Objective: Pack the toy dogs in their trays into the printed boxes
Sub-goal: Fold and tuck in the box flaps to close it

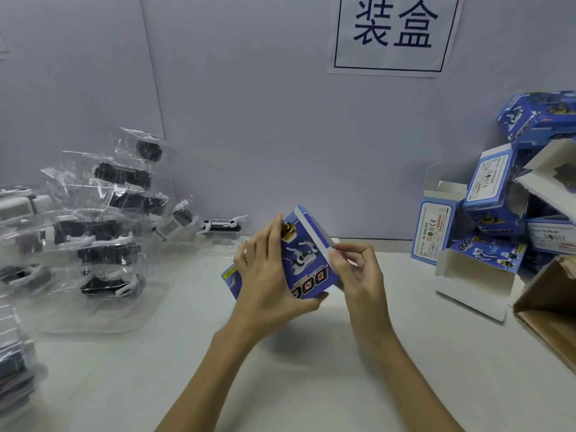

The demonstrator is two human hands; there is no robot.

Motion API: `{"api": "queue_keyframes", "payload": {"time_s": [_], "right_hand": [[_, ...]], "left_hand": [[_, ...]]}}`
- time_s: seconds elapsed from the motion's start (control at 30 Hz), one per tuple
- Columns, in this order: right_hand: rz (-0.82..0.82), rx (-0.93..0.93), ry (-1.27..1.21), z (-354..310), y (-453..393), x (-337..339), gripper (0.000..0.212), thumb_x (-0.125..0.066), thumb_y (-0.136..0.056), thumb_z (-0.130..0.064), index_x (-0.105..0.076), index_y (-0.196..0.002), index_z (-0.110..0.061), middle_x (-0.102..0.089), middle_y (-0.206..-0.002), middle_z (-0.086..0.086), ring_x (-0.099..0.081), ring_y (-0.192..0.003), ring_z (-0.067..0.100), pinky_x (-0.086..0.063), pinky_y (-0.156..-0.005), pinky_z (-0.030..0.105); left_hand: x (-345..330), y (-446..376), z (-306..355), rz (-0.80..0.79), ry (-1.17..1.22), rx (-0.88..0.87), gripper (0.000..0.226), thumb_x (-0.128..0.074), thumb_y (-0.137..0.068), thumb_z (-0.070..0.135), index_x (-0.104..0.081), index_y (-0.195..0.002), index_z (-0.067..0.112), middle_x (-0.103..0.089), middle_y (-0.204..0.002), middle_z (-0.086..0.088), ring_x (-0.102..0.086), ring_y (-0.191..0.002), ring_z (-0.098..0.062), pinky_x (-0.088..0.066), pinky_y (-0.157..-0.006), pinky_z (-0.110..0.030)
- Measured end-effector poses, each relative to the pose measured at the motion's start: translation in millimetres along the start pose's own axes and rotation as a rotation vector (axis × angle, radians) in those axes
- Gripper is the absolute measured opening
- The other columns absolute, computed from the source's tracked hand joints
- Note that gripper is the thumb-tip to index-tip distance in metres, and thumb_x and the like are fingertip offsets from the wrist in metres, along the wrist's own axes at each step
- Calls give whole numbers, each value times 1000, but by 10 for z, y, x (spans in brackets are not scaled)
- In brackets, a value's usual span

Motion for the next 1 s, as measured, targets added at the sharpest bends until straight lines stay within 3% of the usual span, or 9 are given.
{"api": "queue_keyframes", "payload": {"time_s": [0.07,0.17,0.23,0.37,0.5,0.67,1.0], "right_hand": [[-101,-28,85,-9,-40,30,38,-70,-87,-47,-55,-113,-23,-69,-117,-2,-71,-113,19,-64,-77,32],[-155,-15,139,53,-6,-20,35,-71,-92,-48,-52,-112,-28,-69,-117,-9,-71,-113,17,-63,-73,27],[-136,44,158,73,30,-48,32,-67,-91,-44,-51,-118,-38,-69,-115,-21,-71,-115,16,-63,-73,27],[-160,76,123,55,29,-46,48,-63,-95,-41,-52,-132,-68,-67,-120,-29,-67,-119,7,-64,-70,28],[-182,87,139,87,33,-48,51,-62,-98,-39,-50,-143,-62,-67,-136,-13,-67,-124,16,-65,-76,33],[-185,105,136,81,39,-38,50,-60,-99,-35,-52,-135,-68,-67,-131,-23,-66,-125,12,-64,-74,28],[-179,105,149,157,39,-30,51,-60,-99,-36,-51,-143,-59,-66,-135,-17,-66,-126,17,-65,-76,30]], "left_hand": [[124,-44,-175,-72,-6,-96,130,-92,-60,58,-24,-162,13,-33,-160,1,-29,-149,-17,-16,-124,-59],[206,-54,-322,-202,38,-177,131,-96,-61,50,-20,-163,19,-26,-165,9,-18,-157,-11,-5,-128,-60],[187,-45,-331,-233,34,-209,132,-96,-61,51,-17,-163,21,-22,-165,12,-15,-158,-12,-1,-128,-60],[126,-17,-218,-185,-49,-205,137,-87,-62,69,-11,-165,21,-24,-160,6,-22,-154,-17,-3,-126,-65],[97,7,-91,-103,-79,-219,127,-78,-65,74,-20,-164,20,-32,-157,3,-32,-148,-19,-12,-121,-71],[98,6,-84,-66,-77,-211,125,-83,-62,72,-30,-161,17,-39,-155,3,-41,-144,-21,-19,-119,-69],[99,12,-54,-69,-96,-209,124,-88,-62,67,-34,-159,14,-43,-155,-2,-43,-143,-24,-22,-117,-72]]}}
Point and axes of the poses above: each hand's wrist, its own y-axis away from the middle knuckle, its own x-axis out of the back of the hand, z = x × y, the point moved 1 cm from there along -y, towards the middle knuckle
